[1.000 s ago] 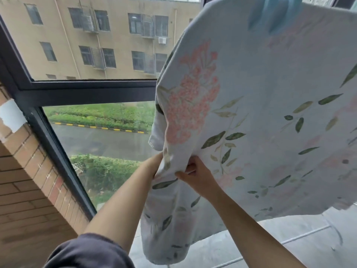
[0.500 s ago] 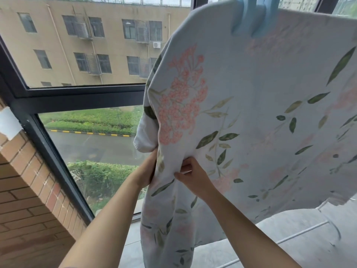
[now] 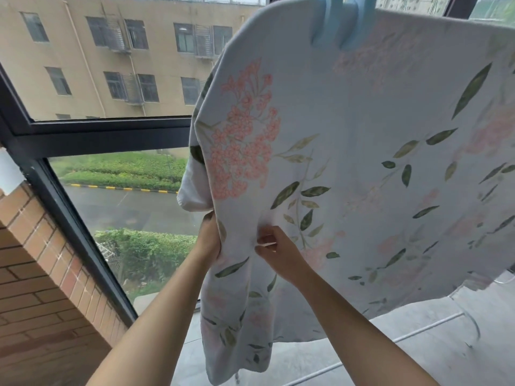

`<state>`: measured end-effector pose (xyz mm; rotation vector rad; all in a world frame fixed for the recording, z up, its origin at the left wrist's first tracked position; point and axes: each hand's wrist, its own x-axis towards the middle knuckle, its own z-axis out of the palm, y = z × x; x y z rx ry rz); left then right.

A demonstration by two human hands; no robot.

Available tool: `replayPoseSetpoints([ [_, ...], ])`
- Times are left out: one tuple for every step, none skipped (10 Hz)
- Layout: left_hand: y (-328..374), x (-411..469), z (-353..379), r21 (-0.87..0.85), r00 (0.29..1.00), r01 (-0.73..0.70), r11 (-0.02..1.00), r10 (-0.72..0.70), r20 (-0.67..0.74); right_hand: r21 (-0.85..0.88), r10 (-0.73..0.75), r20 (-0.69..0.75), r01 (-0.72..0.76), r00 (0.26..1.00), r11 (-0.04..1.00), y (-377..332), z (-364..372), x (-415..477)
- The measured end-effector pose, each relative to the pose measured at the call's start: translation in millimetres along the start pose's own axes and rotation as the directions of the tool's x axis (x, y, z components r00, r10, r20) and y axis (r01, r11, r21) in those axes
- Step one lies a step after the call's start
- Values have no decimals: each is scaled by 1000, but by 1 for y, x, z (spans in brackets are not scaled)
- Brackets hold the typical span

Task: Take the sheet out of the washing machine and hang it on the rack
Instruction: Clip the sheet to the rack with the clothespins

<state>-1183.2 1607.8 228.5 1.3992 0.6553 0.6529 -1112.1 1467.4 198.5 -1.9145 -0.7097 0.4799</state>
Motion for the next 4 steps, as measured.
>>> replayPoseSetpoints([
  [-4, -18, 7, 45, 958, -226, 973, 231, -170, -1, 25, -6, -25, 1000, 1000, 9, -19, -10],
  [-1, -43, 24, 131, 875, -327, 936, 352, -331, -13, 12, 0, -12, 1000, 1000, 11, -40, -25],
  [2, -78, 55, 283, 797, -385, 878, 471, -378, -10, -28, -30, 28, 999, 1000, 22, -74, -46],
  [-3, -115, 99, 413, 790, -339, 845, 494, -362, -30, -69, -78, 67, 995, 997, 30, -122, -75],
])
